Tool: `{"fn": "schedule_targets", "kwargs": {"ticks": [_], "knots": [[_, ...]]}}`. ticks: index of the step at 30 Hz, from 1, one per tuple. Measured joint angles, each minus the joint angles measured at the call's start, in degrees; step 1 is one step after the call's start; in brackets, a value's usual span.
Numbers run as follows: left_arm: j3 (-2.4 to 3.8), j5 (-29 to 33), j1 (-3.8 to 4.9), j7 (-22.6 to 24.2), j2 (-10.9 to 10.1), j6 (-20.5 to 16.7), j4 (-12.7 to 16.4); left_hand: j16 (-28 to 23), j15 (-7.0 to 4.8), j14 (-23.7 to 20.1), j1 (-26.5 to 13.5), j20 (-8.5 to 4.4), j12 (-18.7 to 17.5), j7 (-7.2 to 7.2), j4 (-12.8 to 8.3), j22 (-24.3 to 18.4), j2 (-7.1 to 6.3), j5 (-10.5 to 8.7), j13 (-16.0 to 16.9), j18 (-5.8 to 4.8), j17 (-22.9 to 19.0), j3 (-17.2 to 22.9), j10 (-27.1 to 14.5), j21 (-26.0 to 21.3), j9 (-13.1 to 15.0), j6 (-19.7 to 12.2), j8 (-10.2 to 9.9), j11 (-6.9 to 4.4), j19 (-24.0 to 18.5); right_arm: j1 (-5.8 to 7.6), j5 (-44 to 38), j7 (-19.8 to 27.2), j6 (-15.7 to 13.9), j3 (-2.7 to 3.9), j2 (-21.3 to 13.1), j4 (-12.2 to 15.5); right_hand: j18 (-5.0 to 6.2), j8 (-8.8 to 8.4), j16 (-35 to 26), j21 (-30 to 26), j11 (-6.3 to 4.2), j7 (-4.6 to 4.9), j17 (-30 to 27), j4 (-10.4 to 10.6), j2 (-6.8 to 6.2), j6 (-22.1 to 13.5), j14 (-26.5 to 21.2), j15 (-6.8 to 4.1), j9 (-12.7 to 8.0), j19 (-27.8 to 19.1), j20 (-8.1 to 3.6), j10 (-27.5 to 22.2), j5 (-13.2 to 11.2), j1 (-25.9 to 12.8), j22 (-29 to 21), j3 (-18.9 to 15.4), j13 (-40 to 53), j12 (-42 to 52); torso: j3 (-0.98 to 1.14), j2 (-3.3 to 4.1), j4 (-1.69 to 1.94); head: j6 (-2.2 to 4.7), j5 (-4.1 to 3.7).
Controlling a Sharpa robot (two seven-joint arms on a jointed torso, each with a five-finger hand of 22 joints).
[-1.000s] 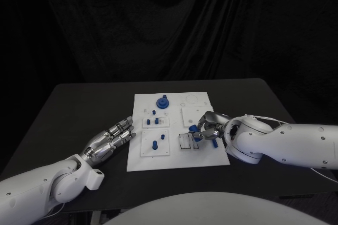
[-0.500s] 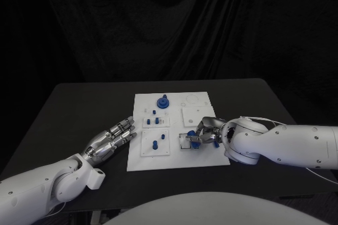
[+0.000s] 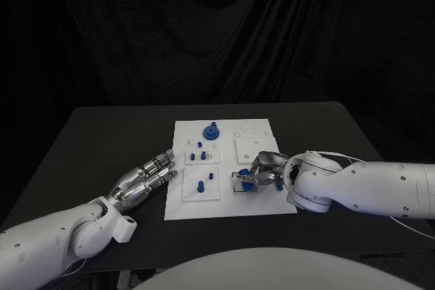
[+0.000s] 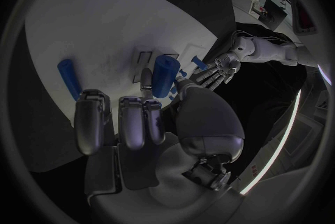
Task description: Assemble the parts on the task board
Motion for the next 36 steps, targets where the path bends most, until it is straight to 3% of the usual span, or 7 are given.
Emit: {"fn": "schedule_targets", "kwargs": {"ticks": [3,7,14,19,23,27,36], "knots": [[0.0,0.0,-0.01,0.0,0.1,0.1,-0.1,0.0,0.0,0.0,0.0,0.0,0.0,0.0,-0.2,0.0,0.0,0.0,0.0,0.0,0.0,0.2,0.0,0.0,0.0,0.0,0.0,0.0,0.0,0.0,0.0,0.3,-0.3,0.0,0.1,-0.1,0.0,-0.22,-0.4,-0.7,0.0,0.21,0.0,0.0,0.06,-0.2,0.0,0.0,-0.1,0.0,0.0,0.0,-0.7,-1.1,0.0,-0.9,0.0,0.0,0.0,-0.01,0.03,0.0,0.07],[0.0,0.0,-0.03,0.0,0.1,0.1,-0.2,0.0,0.0,0.0,0.0,0.0,0.0,0.0,-0.2,0.0,0.0,0.0,0.0,0.0,0.0,0.2,0.0,0.0,0.0,0.0,0.0,0.0,0.0,0.0,0.0,0.6,-0.6,0.0,0.2,-0.1,0.0,-0.82,-0.7,-1.0,0.0,0.3,0.0,0.0,0.1,-0.3,0.0,0.02,-0.4,0.0,0.0,0.0,1.1,-2.8,0.0,-3.3,0.0,0.0,0.0,-0.01,0.07,0.0,0.2],[0.0,0.0,-0.12,0.0,0.3,0.3,-0.4,0.0,0.0,0.0,0.0,0.0,0.0,0.0,-0.2,0.0,0.0,0.0,0.0,0.0,0.0,0.2,0.0,0.0,0.0,0.0,0.0,0.0,0.0,-0.03,0.1,0.9,-0.9,0.0,0.2,-0.2,0.0,-1.27,-0.7,-1.4,0.4,0.3,0.0,0.0,0.74,-0.3,-0.2,0.22,-1.1,0.0,0.0,0.0,-5.1,-4.2,0.0,-7.9,0.0,0.0,-0.02,-0.02,0.08,0.0,0.27],[0.0,0.0,-0.2,0.0,0.3,0.3,-0.5,0.0,0.0,0.0,0.0,0.0,0.0,0.0,-0.4,0.0,0.0,0.0,0.0,0.0,0.0,0.4,0.0,0.0,0.0,0.0,0.0,0.0,0.0,-0.04,0.1,1.0,-1.0,0.0,0.2,-0.3,0.0,-1.48,-0.7,-1.4,0.4,0.3,0.0,-0.1,1.01,-0.3,-0.2,0.22,-1.1,0.0,0.0,0.0,-5.4,-4.4,0.0,-8.5,0.0,0.0,-0.04,-0.03,0.09,0.0,0.41],[0.0,0.0,-0.25,0.0,0.3,0.4,-0.5,0.0,0.0,0.0,0.0,0.0,0.0,0.0,-0.4,0.0,0.0,0.0,0.0,0.0,0.0,0.4,0.0,0.0,0.0,0.0,0.0,0.0,0.0,-0.04,0.0,1.4,-1.3,-0.01,0.0,-0.3,0.0,-1.48,-0.7,-1.4,0.4,0.3,0.0,-0.2,2.34,-0.3,-0.2,0.22,-1.1,0.0,0.0,0.0,-3.2,-3.0,0.0,-9.3,0.0,0.0,-0.05,-0.03,0.04,0.0,0.59],[0.0,0.0,-0.28,0.0,0.3,0.4,-0.5,0.0,0.0,0.0,0.0,0.0,0.0,0.0,-0.2,0.0,0.0,0.0,0.0,0.0,0.0,0.6,0.0,0.0,0.0,0.0,0.0,0.0,0.0,-0.06,-0.6,2.1,-1.3,-0.01,-0.5,0.0,0.0,-1.48,-0.7,-1.4,0.4,0.3,0.0,-0.8,2.04,-0.3,-0.2,0.22,-1.0,0.0,0.0,0.0,0.1,2.6,0.0,-10.1,0.0,0.0,-0.05,-0.03,0.02,0.0,0.68],[0.0,0.0,-0.37,0.0,0.2,0.5,-0.5,0.0,0.0,0.0,0.0,0.0,0.0,0.0,-0.2,0.0,0.0,0.0,0.0,0.0,0.0,0.6,0.0,0.0,0.0,0.0,0.0,0.0,0.0,-0.5,-3.8,3.7,-1.6,-0.05,-2.7,1.7,0.0,1.97,-0.6,-0.8,0.4,0.09,0.0,-0.8,1.9,-1.1,-0.2,0.22,1.7,0.0,0.0,0.0,-1.5,7.9,0.0,-11.7,0.0,0.0,-0.01,-0.02,0.0,0.0,0.87]]}}
